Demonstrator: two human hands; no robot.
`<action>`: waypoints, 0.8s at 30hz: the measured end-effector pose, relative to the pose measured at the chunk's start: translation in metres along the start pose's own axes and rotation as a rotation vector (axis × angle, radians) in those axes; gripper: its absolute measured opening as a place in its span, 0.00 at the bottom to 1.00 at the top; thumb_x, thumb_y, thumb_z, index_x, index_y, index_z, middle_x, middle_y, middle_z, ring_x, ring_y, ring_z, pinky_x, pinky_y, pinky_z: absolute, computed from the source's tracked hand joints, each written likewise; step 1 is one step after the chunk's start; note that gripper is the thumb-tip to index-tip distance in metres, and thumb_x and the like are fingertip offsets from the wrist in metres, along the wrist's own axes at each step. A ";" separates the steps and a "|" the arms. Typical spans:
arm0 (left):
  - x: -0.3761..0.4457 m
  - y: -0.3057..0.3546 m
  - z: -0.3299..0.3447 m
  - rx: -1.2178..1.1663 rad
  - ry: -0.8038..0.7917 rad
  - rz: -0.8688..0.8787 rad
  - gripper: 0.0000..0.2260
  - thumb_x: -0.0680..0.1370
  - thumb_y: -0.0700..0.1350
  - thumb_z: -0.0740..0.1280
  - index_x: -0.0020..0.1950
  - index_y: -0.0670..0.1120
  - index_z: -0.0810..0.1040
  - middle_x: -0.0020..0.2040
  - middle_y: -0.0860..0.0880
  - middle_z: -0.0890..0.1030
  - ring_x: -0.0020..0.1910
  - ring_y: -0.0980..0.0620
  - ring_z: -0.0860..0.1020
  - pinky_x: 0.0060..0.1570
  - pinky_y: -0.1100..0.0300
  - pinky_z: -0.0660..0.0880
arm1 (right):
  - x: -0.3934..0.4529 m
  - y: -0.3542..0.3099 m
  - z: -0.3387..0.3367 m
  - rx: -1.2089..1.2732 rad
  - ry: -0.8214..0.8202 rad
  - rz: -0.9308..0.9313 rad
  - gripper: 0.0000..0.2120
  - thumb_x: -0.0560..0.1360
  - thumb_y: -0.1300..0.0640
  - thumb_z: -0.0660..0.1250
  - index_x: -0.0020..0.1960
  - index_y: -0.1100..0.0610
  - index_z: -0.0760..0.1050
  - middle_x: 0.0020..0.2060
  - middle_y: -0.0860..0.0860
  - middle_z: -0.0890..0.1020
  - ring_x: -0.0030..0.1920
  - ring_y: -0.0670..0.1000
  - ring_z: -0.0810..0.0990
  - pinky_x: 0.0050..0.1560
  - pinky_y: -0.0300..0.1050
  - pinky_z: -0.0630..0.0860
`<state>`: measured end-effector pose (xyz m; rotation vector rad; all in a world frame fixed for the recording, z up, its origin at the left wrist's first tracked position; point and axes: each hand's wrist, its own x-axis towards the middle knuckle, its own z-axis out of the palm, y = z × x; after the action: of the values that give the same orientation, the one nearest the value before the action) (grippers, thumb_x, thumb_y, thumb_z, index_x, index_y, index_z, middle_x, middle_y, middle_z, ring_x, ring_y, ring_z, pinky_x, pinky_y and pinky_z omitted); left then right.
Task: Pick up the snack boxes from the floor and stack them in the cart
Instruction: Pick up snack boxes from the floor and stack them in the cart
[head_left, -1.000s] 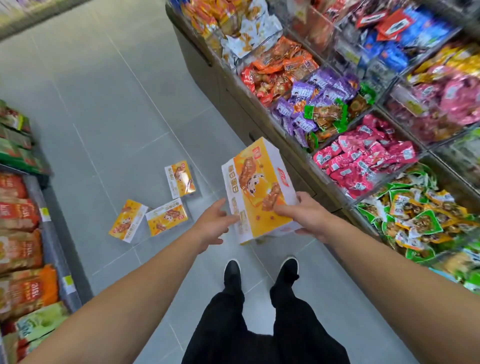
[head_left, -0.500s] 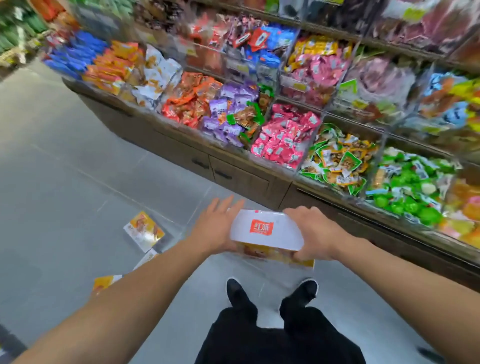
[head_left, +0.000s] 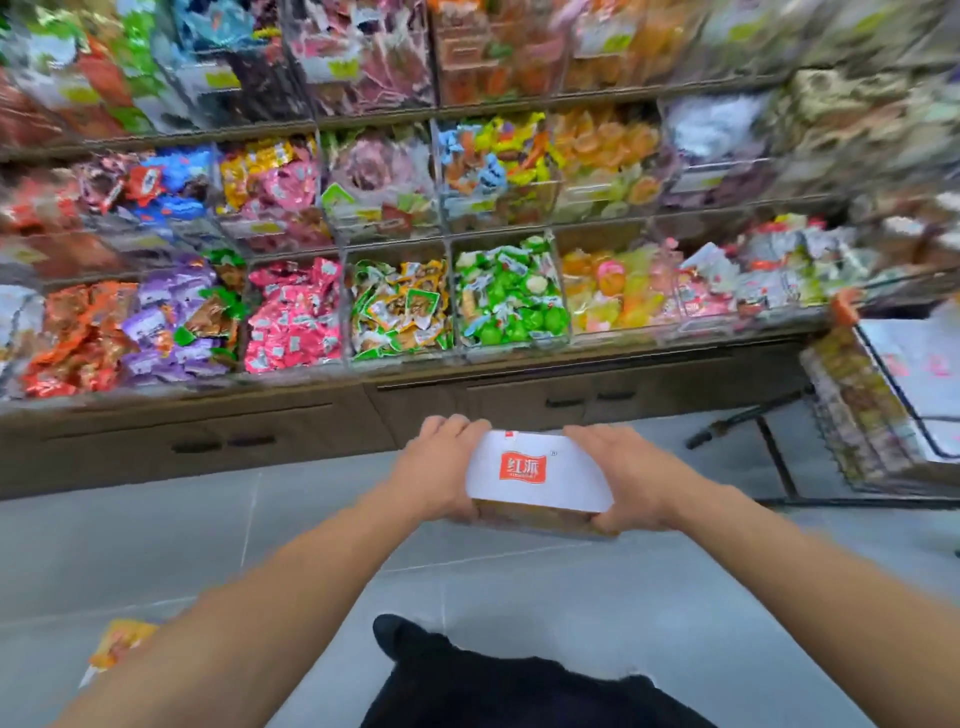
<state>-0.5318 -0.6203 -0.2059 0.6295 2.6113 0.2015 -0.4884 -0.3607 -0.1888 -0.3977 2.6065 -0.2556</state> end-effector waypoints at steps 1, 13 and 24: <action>0.010 0.034 -0.001 0.033 0.000 0.034 0.47 0.57 0.61 0.76 0.72 0.54 0.60 0.63 0.52 0.68 0.64 0.45 0.65 0.58 0.47 0.74 | -0.022 0.029 0.004 0.018 0.023 0.039 0.54 0.59 0.41 0.74 0.78 0.50 0.51 0.71 0.47 0.66 0.68 0.54 0.67 0.65 0.53 0.71; 0.147 0.315 -0.033 0.201 0.031 0.401 0.46 0.56 0.62 0.72 0.71 0.55 0.61 0.64 0.50 0.70 0.64 0.44 0.67 0.61 0.45 0.72 | -0.196 0.264 -0.003 0.140 0.256 0.336 0.51 0.55 0.30 0.70 0.73 0.44 0.55 0.65 0.46 0.71 0.62 0.55 0.72 0.59 0.57 0.75; 0.353 0.476 -0.090 0.211 0.049 0.563 0.42 0.64 0.52 0.73 0.74 0.56 0.58 0.69 0.48 0.67 0.65 0.41 0.69 0.61 0.43 0.73 | -0.204 0.443 -0.077 0.210 0.460 0.601 0.53 0.59 0.30 0.69 0.76 0.52 0.57 0.65 0.52 0.72 0.63 0.57 0.69 0.63 0.56 0.72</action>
<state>-0.6649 -0.0381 -0.1482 1.4425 2.4552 0.1101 -0.4584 0.1302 -0.1437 0.5798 2.9460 -0.4414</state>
